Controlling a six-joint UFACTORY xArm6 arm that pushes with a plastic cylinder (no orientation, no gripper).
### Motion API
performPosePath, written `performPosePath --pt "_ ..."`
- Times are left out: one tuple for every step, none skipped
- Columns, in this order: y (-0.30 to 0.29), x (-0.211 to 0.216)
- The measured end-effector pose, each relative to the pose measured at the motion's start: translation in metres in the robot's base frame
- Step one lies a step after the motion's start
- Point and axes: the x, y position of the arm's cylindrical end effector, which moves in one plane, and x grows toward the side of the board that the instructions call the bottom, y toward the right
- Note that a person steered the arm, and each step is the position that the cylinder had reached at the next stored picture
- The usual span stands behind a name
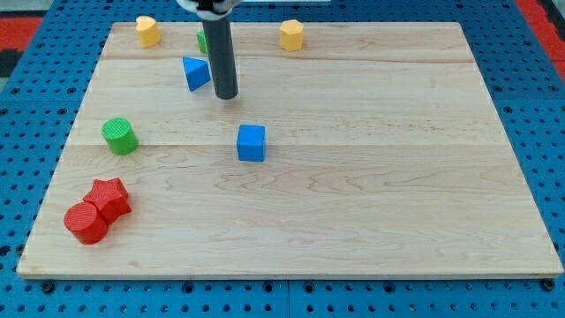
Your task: Move the blue cube parallel to the green circle
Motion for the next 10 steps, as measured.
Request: performPosePath --pt "0.052 0.001" --pt "0.075 0.053" --pt "0.08 0.079" --pt "0.012 0.105" --pt "-0.016 0.108" --pt "-0.02 0.114" --pt "-0.037 0.089" --pt "-0.049 0.094" --pt "-0.069 0.1" --pt "-0.1 0.066"
